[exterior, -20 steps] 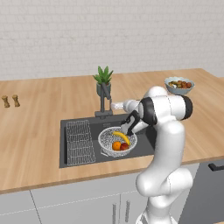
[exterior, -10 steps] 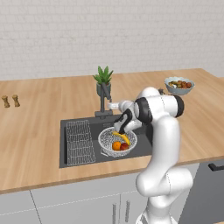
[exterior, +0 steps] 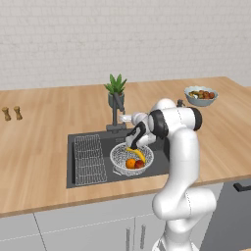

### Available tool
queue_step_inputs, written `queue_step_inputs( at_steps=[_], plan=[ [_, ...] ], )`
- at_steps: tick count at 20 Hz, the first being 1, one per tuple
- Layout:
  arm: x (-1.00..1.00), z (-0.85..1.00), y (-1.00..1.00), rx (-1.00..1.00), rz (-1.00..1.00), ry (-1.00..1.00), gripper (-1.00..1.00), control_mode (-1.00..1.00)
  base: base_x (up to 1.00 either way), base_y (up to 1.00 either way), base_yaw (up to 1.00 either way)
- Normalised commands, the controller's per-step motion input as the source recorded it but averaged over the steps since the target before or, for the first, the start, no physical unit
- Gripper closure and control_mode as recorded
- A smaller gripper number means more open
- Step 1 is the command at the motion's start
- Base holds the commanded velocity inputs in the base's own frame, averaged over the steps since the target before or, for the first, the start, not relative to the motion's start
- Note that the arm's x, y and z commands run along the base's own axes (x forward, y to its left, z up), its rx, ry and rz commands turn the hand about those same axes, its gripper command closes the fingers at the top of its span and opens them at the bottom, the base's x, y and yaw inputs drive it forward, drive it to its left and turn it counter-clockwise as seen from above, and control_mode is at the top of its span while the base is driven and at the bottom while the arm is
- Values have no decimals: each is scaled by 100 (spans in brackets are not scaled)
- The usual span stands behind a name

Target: Put the colander in the sink, put the orange, apple, banana in the colander, and turn on the sink faucet and pour water over the colander.

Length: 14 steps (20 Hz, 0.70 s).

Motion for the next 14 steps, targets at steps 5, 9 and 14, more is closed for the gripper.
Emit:
queue_step_inputs(
  at_steps=[5,9,14],
  plan=[
    [0,0,1,0,0,0,-100,-100,0,0,0],
    [0,0,10,0,0,-5,-100,-100,0,0,0],
    [0,0,7,0,0,-7,-100,-100,0,0,0]
  ],
)
